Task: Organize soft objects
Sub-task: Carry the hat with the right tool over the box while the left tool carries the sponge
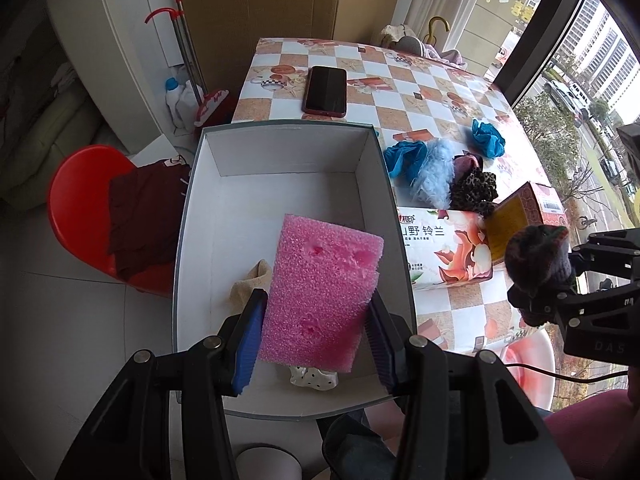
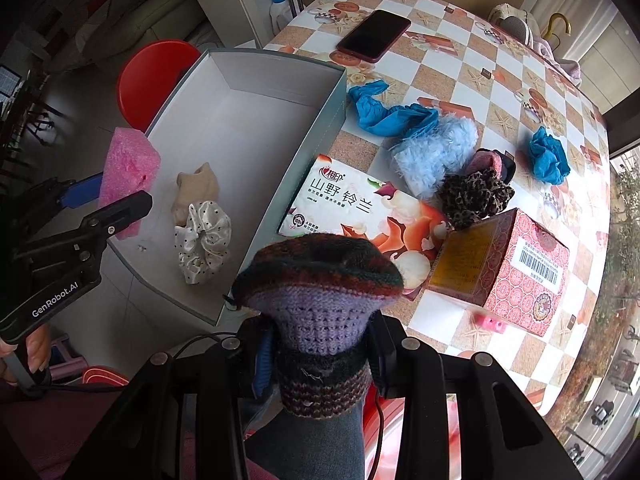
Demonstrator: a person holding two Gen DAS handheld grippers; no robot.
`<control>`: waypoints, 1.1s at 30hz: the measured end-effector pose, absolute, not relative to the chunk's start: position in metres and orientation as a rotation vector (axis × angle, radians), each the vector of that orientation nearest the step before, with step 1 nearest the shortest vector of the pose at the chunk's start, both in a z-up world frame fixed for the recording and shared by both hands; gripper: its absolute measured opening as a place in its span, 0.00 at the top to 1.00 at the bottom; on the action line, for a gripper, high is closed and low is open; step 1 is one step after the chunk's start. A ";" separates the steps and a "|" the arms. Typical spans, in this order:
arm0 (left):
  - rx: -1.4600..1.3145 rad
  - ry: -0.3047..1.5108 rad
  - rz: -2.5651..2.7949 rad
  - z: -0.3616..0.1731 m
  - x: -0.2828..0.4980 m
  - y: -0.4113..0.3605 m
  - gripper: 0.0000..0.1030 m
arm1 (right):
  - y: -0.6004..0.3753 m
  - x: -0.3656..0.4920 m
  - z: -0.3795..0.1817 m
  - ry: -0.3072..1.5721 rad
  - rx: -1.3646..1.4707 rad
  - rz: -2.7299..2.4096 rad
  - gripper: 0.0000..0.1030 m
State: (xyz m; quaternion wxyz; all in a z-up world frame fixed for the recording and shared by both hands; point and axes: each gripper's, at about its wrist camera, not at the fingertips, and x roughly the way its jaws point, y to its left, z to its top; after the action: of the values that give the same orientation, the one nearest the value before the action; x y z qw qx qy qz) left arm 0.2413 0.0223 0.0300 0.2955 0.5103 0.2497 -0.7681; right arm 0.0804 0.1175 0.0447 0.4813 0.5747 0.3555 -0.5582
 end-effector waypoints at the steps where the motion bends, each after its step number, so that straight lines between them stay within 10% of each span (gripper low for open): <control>1: 1.354 0.668 -2.038 0.030 0.243 0.022 0.49 | 0.117 0.081 0.045 0.870 1.398 -1.356 0.62; 33: 1.317 0.767 -1.900 0.016 0.277 0.007 0.49 | 0.063 0.121 0.037 0.920 1.309 -1.232 0.62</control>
State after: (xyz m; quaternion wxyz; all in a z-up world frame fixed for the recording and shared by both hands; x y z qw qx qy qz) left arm 0.2766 0.0074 0.0158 0.3458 0.5073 0.2955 -0.7319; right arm 0.1210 0.0635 0.0367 0.5323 0.5488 0.3857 -0.5164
